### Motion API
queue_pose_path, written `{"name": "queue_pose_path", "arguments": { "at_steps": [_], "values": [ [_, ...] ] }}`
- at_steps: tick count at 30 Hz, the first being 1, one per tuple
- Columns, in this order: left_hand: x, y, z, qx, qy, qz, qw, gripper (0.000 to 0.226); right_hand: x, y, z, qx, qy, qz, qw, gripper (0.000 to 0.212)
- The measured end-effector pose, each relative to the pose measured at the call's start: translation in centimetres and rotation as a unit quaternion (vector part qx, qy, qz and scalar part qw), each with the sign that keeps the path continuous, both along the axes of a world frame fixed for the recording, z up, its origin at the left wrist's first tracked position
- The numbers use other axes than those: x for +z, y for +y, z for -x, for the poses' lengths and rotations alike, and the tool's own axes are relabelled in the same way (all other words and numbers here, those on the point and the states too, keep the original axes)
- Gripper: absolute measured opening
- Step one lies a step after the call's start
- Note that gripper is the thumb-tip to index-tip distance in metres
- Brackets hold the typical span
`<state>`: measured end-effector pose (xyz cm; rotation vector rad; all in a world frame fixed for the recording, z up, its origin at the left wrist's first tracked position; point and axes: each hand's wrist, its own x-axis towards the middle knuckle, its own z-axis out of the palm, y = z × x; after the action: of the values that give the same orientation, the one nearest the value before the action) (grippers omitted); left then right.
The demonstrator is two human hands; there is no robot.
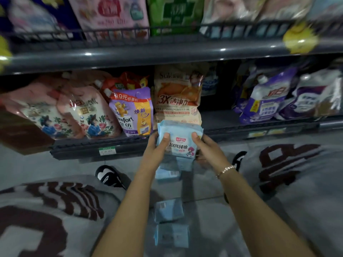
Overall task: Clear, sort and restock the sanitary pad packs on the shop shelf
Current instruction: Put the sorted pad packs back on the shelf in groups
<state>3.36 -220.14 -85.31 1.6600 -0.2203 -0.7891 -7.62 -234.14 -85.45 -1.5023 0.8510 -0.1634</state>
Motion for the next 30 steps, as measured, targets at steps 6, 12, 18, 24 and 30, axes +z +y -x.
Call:
{"name": "queue_pose_path", "arguments": {
  "at_steps": [6, 12, 18, 24, 30],
  "values": [
    [9.3, -3.7, 1.1, -0.063, -0.093, 0.016, 0.994, 0.052, 9.9, -4.1, 2.2, -0.036, -0.043, 0.094, 0.994, 0.032],
    [16.6, -7.0, 3.4, -0.123, -0.182, 0.065, 0.973, 0.041, 16.9, -7.1, 6.1, -0.076, -0.094, 0.127, 0.984, 0.045],
    [20.2, -8.6, 4.2, -0.141, -0.277, 0.067, 0.948, 0.049, 20.1, -8.7, 7.5, -0.054, -0.142, 0.092, 0.984, 0.05],
    [19.7, -8.2, 2.6, -0.108, -0.236, 0.089, 0.962, 0.043, 18.8, -9.3, 5.4, -0.044, -0.189, 0.021, 0.981, 0.072],
    [18.5, -7.1, 1.3, -0.004, -0.139, 0.129, 0.982, 0.048, 16.4, -8.3, 3.3, -0.057, -0.253, -0.009, 0.966, 0.073]
  ]
}}
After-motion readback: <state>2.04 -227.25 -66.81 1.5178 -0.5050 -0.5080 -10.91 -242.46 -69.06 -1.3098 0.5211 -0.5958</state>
